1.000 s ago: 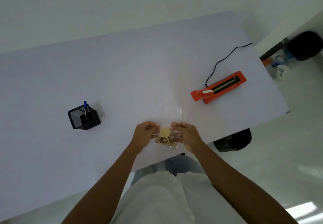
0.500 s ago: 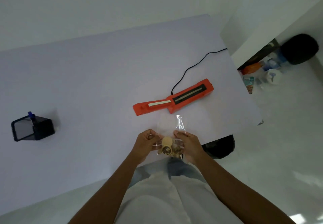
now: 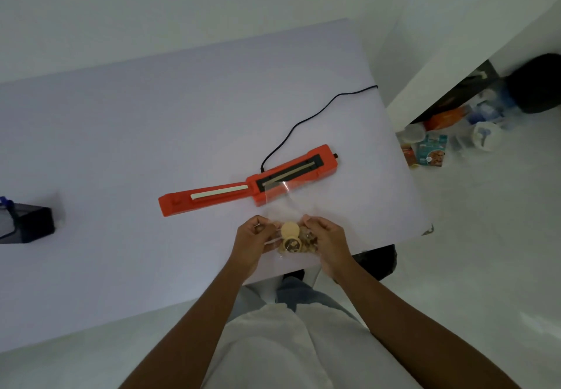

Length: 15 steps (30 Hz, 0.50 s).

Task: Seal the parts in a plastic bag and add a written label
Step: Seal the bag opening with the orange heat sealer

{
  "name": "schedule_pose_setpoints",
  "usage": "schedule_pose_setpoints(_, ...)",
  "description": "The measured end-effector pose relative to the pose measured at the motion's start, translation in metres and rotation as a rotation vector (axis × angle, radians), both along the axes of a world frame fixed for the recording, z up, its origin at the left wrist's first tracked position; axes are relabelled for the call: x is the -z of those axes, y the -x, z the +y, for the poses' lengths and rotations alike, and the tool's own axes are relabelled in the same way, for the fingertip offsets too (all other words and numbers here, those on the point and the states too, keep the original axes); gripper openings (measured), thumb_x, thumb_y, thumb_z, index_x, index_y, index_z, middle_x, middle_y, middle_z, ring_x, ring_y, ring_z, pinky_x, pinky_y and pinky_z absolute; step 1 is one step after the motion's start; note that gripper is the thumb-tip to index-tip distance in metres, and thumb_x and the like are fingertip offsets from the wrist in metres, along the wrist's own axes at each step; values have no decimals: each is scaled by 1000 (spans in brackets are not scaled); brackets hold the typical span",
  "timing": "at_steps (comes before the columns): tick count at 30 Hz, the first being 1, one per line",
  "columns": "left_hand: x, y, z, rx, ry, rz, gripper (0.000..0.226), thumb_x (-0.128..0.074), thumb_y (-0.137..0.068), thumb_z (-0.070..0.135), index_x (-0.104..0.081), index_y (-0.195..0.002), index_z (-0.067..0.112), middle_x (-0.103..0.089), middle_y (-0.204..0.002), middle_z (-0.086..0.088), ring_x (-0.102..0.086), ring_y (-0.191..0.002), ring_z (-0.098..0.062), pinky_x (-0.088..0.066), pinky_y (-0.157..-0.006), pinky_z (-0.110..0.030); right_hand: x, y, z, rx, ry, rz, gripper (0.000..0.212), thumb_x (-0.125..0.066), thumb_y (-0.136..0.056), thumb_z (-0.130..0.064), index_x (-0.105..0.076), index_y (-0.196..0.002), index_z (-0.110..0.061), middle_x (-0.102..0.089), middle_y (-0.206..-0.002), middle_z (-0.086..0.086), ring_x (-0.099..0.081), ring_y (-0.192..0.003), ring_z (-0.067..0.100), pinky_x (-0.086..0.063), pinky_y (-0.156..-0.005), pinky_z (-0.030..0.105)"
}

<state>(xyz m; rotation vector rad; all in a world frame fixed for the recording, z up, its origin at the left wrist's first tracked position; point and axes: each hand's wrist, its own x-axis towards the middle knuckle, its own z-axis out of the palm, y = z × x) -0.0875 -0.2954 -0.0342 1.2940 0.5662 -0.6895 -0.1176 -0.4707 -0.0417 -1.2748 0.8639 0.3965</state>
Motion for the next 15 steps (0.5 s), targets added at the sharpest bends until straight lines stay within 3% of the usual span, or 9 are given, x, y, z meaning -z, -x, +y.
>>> schedule_pose_setpoints(6,-4,-14,-17,-73,39,48,11,-59,-93,9,-60,-97,-1,-72,-103,-19,-72,-93,-33,-59,-69,-32,-2,-24,-12,-6,113,-52,19,-69,-90,-24,-77,-92,-7,-78,-87,14,-75,-79,31,-63,-66,40)
schedule_pose_setpoints(10,-1,-18,-24,-72,45,78,12,-64,-91,14,-64,-94,2,-72,-105,-19,-70,-98,-35,-58,-83,-45,-3,-34,-25,-80,109,-50,19,-68,-91,-27,-76,-90,-10,-78,-86,9,-75,-76,25,-62,-62,34)
schedule_pose_setpoints(13,-2,-21,-22,-12,-66,82,23,-67,-89,21,-66,-101,2,-74,-103,-12,-71,-96,-29,-58,-85,-46,-2,-46,-33,-131,104,-24,19,-71,-89,-29,-77,-88,-12,-77,-87,9,-74,-78,24,-61,-63,34)
schedule_pose_setpoints(15,-4,-25,-14,14,-192,39,15,-67,-89,21,-68,-96,8,-74,-100,-10,-72,-93,-27,-59,-81,-43,-3,-54,-39,-139,95,-9,19,-72,-88,-28,-77,-88,-10,-76,-87,10,-72,-75,22,-60,-62,32)
